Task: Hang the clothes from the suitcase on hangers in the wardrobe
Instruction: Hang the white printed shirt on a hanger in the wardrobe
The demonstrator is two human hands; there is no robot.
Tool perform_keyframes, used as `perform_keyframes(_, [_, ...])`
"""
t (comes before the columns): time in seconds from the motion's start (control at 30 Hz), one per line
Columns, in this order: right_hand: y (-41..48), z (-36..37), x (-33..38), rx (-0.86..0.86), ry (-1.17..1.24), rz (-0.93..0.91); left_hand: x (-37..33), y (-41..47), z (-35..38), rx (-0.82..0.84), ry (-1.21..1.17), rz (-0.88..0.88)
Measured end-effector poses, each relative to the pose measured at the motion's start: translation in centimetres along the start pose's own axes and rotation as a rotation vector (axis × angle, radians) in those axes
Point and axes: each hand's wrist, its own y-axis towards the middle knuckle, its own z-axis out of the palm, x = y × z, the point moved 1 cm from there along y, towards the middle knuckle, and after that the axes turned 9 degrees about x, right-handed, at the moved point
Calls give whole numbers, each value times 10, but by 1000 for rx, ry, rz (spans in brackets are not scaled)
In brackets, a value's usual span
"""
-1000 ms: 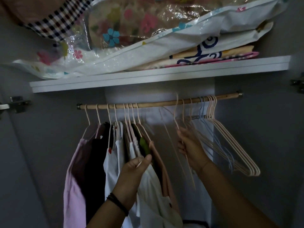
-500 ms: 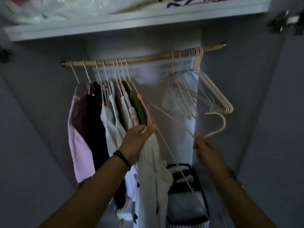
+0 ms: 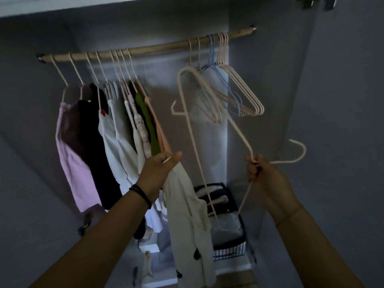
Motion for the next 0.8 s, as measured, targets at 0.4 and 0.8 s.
perform_keyframes(0.4, [-16, -10, 36, 170, 366, -41, 12, -12, 42, 4, 77, -44])
perform_keyframes(0.8, [-23, -37, -56, 88, -118, 156, 6, -22, -4, -89, -292, -36])
